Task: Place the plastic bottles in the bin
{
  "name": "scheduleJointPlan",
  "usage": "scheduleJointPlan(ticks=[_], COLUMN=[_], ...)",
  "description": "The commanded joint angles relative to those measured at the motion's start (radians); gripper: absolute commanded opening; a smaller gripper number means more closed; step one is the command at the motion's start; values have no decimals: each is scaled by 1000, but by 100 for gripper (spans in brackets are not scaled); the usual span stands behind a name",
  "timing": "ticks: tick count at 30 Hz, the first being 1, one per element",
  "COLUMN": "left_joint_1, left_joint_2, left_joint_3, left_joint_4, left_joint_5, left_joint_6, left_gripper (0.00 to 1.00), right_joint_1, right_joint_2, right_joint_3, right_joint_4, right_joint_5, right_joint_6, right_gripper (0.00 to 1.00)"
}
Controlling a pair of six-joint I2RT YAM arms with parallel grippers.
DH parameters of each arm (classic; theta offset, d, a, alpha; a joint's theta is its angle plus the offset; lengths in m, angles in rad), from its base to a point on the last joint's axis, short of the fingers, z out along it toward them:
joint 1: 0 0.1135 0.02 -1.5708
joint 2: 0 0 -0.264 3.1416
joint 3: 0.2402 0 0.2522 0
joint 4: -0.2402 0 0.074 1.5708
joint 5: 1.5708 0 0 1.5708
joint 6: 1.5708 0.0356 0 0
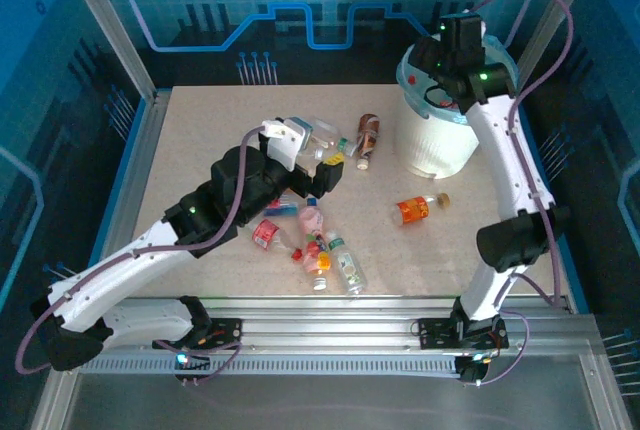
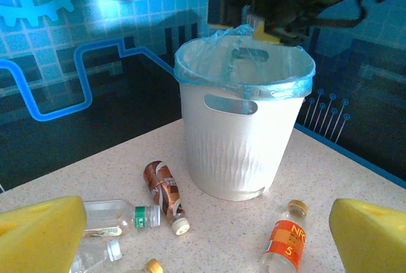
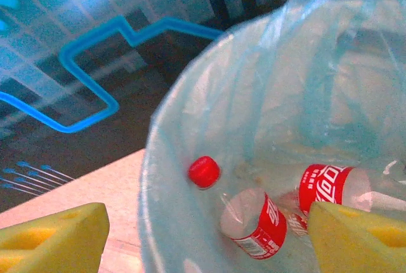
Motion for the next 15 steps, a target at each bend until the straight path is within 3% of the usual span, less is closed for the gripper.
scheduleJointPlan(ticks=[1, 8, 15], left_joint_1=[5, 6, 24], left_joint_2=[-20, 32, 62], left_joint_3=[23, 119, 124], left_joint_4=[-50, -329, -603], left_joint_5=[-49, -119, -142], left_joint_6=[-47, -208, -435], left_gripper=[99, 99, 98], right_joint_1=[47, 211, 377], right_joint_2=[-57, -148, -280], right_joint_3=[-6, -32, -299], right_joint_4=[37, 30, 65], right_joint_5=[20, 11, -63], right_joint_6=[-22, -169, -254], right_gripper=[82, 82, 82])
